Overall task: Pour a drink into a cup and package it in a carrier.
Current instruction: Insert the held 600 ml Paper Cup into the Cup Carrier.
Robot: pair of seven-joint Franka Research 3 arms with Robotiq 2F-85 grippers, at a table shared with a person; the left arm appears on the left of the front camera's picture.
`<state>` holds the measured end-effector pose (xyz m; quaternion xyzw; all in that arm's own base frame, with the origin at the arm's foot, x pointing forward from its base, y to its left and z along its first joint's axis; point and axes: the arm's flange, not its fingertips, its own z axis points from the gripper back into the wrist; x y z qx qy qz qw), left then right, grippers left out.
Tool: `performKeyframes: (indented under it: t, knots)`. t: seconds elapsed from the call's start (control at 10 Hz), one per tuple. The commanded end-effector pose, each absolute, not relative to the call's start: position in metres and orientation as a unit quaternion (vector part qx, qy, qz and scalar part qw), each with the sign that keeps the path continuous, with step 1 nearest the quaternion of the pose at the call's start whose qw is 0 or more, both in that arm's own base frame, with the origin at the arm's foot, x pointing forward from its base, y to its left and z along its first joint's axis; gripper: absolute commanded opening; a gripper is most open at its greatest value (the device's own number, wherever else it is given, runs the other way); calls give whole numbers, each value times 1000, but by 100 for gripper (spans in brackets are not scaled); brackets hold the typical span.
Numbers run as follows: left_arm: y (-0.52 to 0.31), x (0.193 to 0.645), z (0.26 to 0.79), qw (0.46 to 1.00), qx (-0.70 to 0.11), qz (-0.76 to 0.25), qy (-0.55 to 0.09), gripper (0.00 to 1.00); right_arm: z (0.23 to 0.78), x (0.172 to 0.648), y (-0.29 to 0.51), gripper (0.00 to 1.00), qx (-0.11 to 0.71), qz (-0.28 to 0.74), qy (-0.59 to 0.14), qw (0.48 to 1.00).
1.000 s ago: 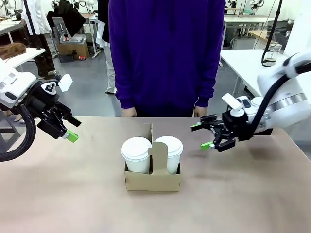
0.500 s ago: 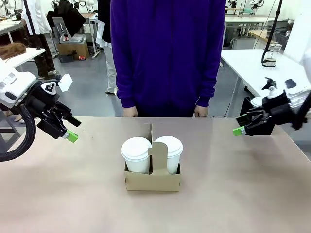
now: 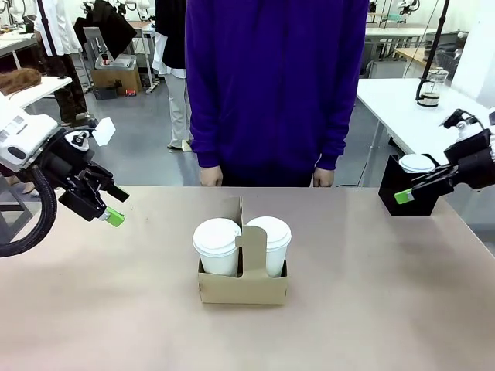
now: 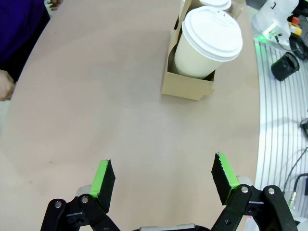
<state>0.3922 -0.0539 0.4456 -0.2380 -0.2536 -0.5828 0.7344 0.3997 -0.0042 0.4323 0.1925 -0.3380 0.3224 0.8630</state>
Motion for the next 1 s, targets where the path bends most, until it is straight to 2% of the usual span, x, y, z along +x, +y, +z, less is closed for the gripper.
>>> performKeyframes:
  t: [0.0, 0.9]
  knots:
    - [-54, 392, 446, 730, -246, -582, -260, 100, 428, 398, 0, 100, 206, 335, -330, 858]
    - [-54, 392, 446, 730, -246, -582, -260, 100, 428, 398, 0, 100, 206, 335, -330, 858]
